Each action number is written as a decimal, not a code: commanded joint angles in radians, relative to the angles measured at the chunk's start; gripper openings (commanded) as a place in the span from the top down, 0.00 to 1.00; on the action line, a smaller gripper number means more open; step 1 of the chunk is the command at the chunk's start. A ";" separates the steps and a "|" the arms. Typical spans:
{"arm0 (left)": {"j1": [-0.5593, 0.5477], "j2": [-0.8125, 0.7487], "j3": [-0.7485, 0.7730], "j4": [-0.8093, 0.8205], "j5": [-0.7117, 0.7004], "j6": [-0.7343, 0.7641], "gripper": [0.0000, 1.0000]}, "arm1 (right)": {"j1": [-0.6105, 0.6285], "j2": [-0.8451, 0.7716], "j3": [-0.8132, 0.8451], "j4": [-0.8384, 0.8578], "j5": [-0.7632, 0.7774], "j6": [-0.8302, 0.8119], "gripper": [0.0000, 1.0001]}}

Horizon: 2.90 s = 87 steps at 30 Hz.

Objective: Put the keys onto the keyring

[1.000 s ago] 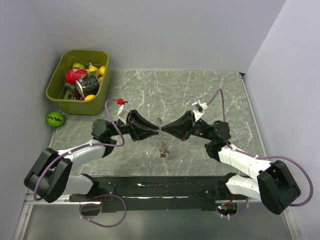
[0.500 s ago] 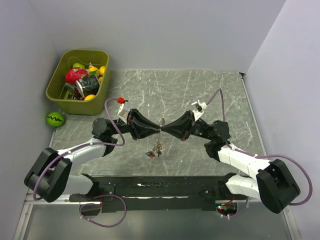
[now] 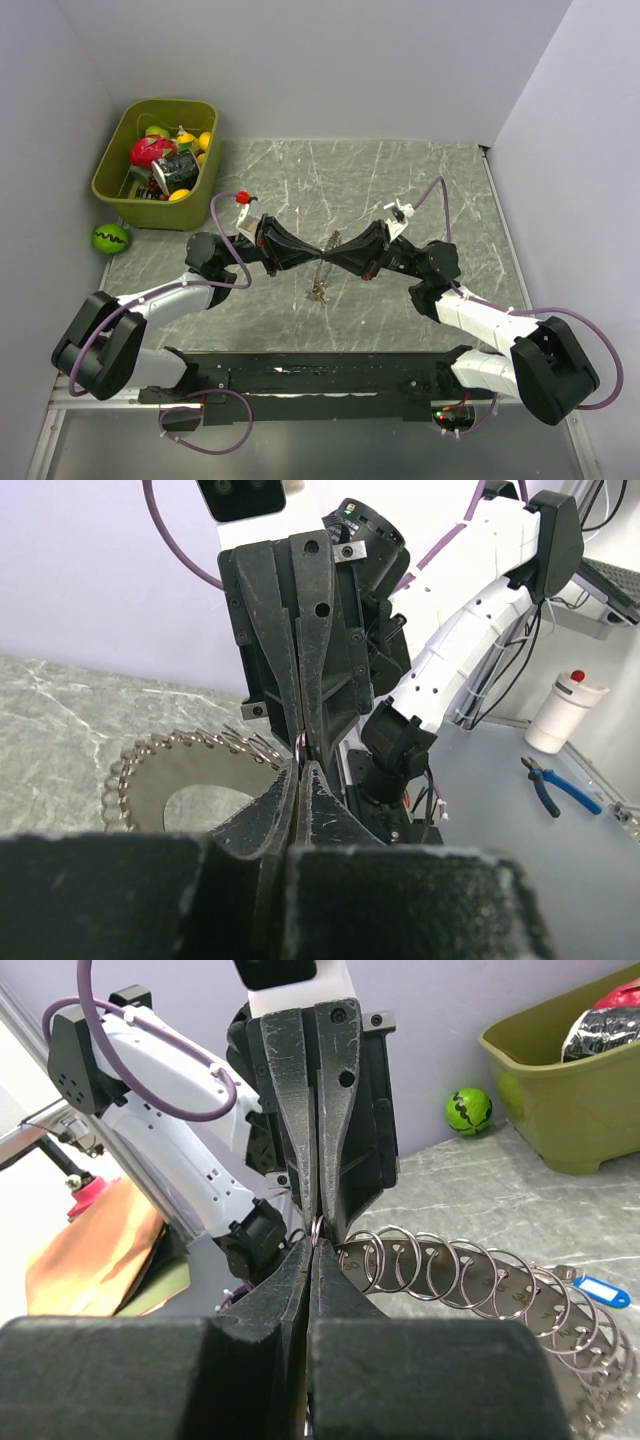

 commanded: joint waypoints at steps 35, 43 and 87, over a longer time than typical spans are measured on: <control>-0.025 -0.120 -0.021 0.016 -0.046 0.205 0.67 | 0.005 -0.031 0.003 0.129 0.029 0.026 1.00; -0.024 -0.116 -0.038 0.026 -0.060 0.196 0.66 | 0.005 -0.042 0.003 0.115 0.029 0.019 1.00; -0.024 -0.010 -0.003 0.250 -0.025 0.043 0.73 | 0.007 -0.005 -0.003 0.149 0.028 0.036 1.00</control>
